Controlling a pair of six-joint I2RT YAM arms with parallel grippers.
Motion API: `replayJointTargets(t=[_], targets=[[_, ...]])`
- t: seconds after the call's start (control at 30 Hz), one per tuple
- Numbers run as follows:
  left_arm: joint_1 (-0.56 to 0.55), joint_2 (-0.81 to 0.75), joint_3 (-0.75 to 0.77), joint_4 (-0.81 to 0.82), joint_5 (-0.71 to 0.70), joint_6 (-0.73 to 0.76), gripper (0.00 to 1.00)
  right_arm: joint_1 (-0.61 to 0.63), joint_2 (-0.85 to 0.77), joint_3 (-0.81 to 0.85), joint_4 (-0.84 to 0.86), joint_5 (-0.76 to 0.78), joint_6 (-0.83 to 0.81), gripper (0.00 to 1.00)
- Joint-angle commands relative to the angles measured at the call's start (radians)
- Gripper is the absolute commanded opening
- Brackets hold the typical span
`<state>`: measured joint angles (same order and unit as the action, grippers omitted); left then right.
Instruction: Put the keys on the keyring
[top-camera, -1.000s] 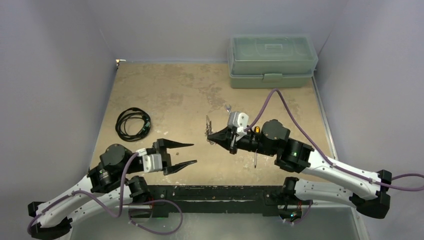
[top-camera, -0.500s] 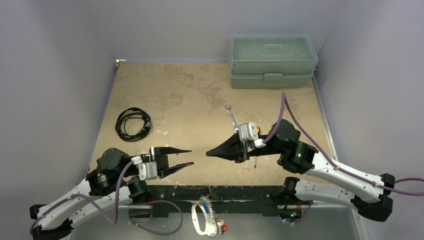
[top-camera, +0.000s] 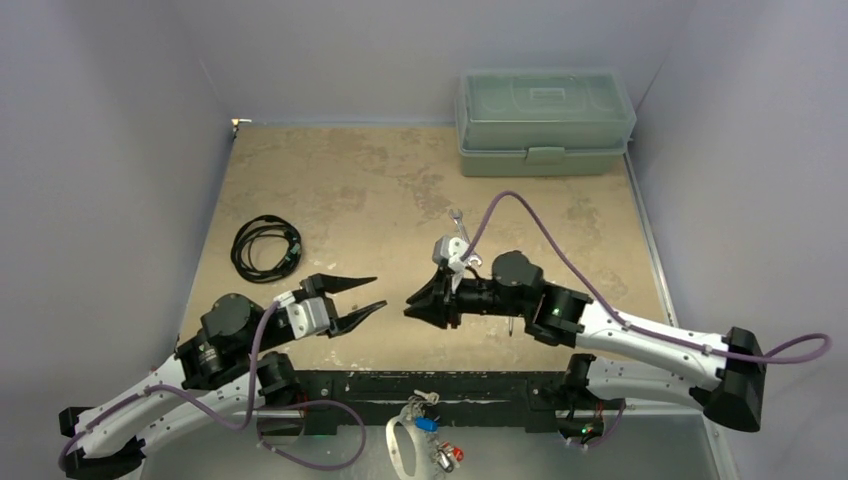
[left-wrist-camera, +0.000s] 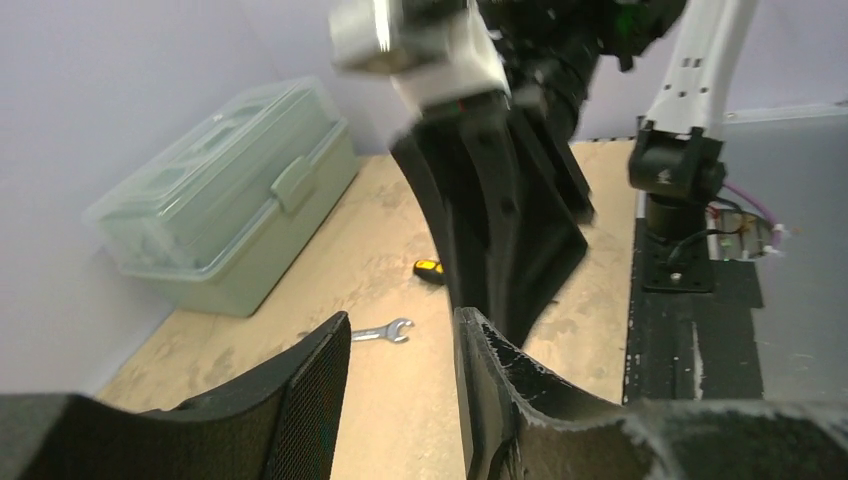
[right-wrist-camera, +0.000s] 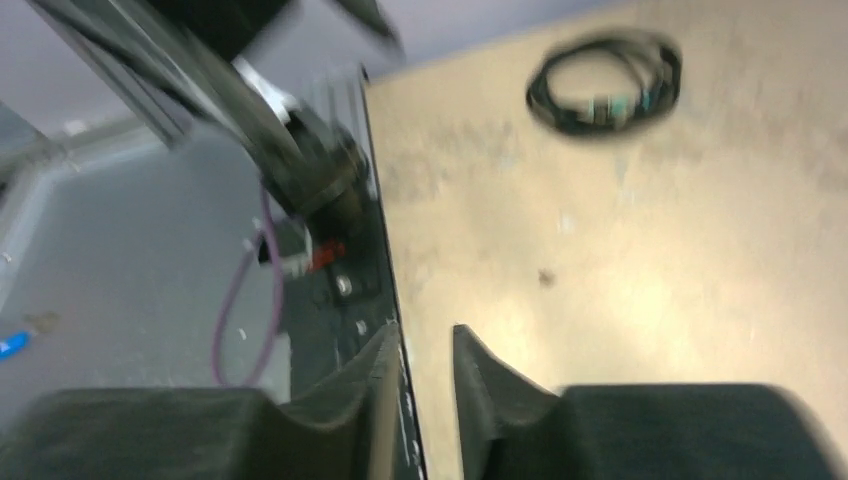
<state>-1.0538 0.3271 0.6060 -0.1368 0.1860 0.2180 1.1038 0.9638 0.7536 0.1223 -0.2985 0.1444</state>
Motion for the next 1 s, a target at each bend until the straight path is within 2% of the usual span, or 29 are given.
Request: replayJointTargets(t=[0.0, 0.07, 0.17, 0.3, 0.37, 0.4, 0.53, 0.73, 0.97], targets=[[0.003, 0.000, -0.014, 0.019, -0.132, -0.034, 0.42, -0.002, 0.068, -0.049, -0.084, 0.041, 0.174, 0.41], [0.002, 0.000, -0.016, 0.018, -0.134, -0.036, 0.42, -0.001, 0.125, -0.052, -0.147, -0.016, 0.208, 0.53], [0.003, -0.001, -0.018, 0.017, -0.125, -0.037, 0.42, 0.020, 0.187, -0.075, -0.180, -0.036, 0.229, 0.64], [0.003, -0.003, -0.018, 0.018, -0.096, -0.032, 0.42, 0.046, 0.264, -0.110, -0.132, -0.137, 0.186, 0.70], [0.002, -0.001, -0.020, 0.015, -0.077, -0.032, 0.42, 0.053, 0.320, -0.109, -0.106, -0.191, 0.164, 0.79], [0.003, 0.001, -0.019, 0.012, -0.070, -0.032, 0.42, 0.056, 0.366, -0.102, -0.101, -0.208, 0.154, 0.80], [0.003, 0.010, -0.012, -0.004, -0.050, -0.028, 0.42, 0.091, 0.490, -0.081, -0.050, -0.301, 0.102, 0.77], [0.003, 0.012, -0.012, -0.009, -0.028, -0.028, 0.42, 0.124, 0.564, -0.052, -0.023, -0.375, 0.059, 0.72], [0.003, 0.019, -0.009, -0.015, -0.013, -0.027, 0.42, 0.162, 0.686, -0.020, -0.005, -0.408, 0.048, 0.63]])
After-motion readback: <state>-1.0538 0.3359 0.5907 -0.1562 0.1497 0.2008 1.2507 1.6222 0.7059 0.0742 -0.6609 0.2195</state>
